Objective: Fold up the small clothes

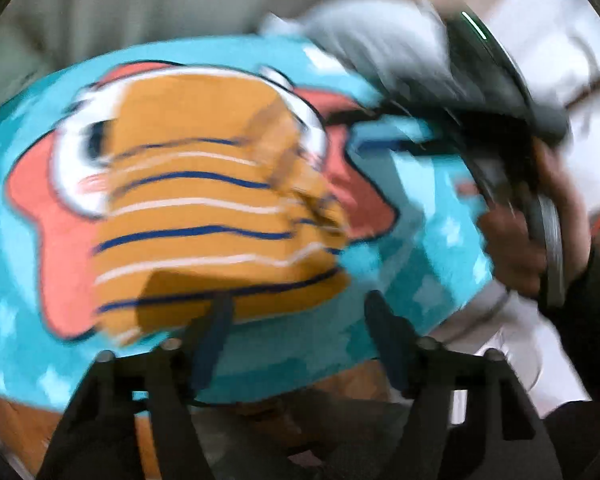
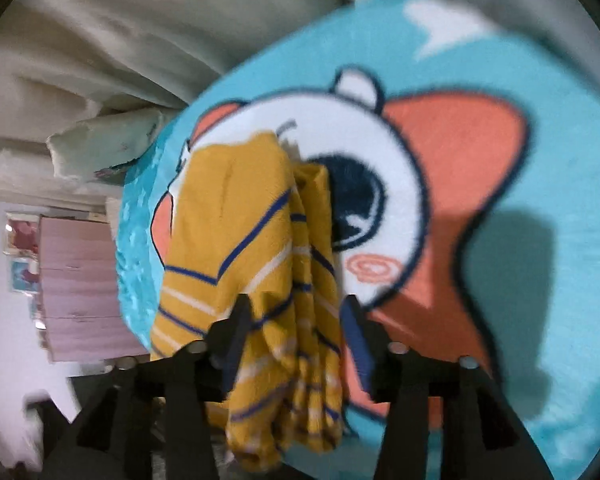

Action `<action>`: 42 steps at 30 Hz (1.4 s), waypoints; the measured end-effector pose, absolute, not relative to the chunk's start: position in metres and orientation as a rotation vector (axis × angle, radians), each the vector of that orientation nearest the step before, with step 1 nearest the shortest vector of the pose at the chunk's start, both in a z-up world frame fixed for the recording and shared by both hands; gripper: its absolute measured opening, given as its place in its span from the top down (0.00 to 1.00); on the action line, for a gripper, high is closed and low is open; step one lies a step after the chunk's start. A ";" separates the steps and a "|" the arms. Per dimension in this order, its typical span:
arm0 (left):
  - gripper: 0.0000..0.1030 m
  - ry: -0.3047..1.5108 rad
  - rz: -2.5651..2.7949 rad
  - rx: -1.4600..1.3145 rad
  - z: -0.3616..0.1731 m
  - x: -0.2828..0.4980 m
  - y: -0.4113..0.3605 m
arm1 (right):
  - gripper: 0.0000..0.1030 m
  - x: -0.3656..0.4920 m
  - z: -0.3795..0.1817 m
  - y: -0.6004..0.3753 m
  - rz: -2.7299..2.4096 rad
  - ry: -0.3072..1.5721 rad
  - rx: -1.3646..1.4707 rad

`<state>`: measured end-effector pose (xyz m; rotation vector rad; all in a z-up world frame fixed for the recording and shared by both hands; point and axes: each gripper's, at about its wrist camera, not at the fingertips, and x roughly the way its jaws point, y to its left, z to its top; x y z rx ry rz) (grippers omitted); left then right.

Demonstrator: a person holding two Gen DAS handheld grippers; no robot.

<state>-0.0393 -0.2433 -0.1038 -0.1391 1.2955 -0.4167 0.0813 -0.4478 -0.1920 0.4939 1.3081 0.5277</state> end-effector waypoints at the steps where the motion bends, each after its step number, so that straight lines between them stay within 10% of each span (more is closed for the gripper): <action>1: 0.31 1.277 -0.381 -0.181 -0.095 -0.041 -0.224 | 0.32 0.072 -0.183 -0.448 0.535 1.296 0.488; 9: 0.25 1.328 -0.006 -0.337 -0.140 -0.003 -0.121 | 0.33 0.025 -0.215 -0.407 0.551 1.422 0.373; 11: 0.25 1.367 -0.007 -0.336 -0.159 0.002 -0.122 | 0.72 0.022 -0.232 -0.397 0.520 1.465 0.345; 14: 0.25 1.354 -0.056 -0.352 -0.166 -0.003 -0.128 | 0.86 0.019 -0.234 -0.401 0.469 1.476 0.344; 26: 0.10 1.405 -0.098 -0.310 -0.206 -0.012 -0.137 | 0.89 0.009 -0.251 -0.397 0.420 1.464 0.219; 30: 0.12 1.357 -0.098 -0.376 -0.173 -0.008 -0.118 | 0.68 0.011 -0.222 -0.411 0.432 1.445 0.257; 32: 0.12 1.291 -0.128 -0.430 -0.151 0.000 -0.107 | 0.25 0.012 -0.193 -0.422 0.419 1.354 0.263; 33: 0.12 1.277 -0.137 -0.445 -0.145 0.007 -0.103 | 0.20 0.015 -0.176 -0.428 0.415 1.289 0.276; 42: 0.12 1.371 -0.174 -0.492 -0.198 0.105 -0.116 | 0.15 0.093 -0.204 -0.410 0.412 1.274 0.385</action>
